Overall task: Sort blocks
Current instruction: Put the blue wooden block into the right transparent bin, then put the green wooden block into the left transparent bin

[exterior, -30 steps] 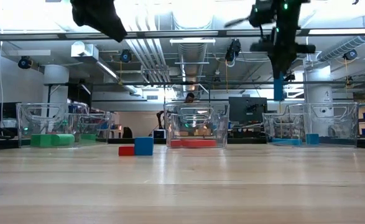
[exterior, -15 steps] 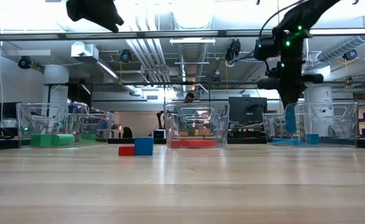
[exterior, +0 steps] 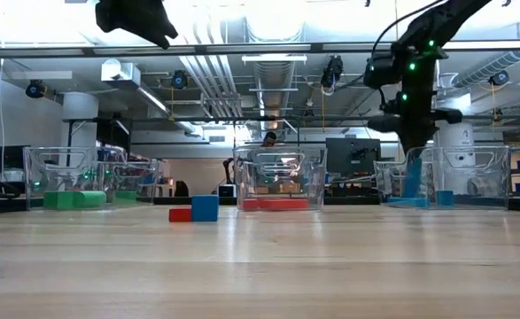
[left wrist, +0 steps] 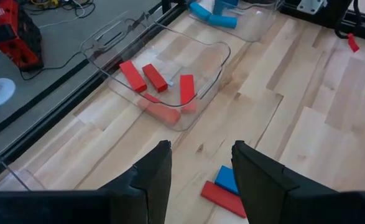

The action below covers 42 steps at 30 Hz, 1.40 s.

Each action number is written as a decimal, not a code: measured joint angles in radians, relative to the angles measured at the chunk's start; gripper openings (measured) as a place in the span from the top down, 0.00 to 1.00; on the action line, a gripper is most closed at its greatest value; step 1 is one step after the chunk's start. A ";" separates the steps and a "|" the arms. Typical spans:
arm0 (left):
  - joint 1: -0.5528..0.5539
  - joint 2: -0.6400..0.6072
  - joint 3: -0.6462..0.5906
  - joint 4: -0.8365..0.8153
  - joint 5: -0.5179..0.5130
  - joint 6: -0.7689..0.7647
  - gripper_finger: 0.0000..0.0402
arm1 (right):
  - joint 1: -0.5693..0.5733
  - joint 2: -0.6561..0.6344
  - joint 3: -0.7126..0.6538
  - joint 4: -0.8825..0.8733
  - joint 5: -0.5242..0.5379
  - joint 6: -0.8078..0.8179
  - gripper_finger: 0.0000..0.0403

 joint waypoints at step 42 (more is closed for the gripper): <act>-0.004 -0.001 -0.009 -0.447 0.652 -0.759 0.64 | 0.674 -0.176 0.197 -0.088 -0.002 0.288 0.97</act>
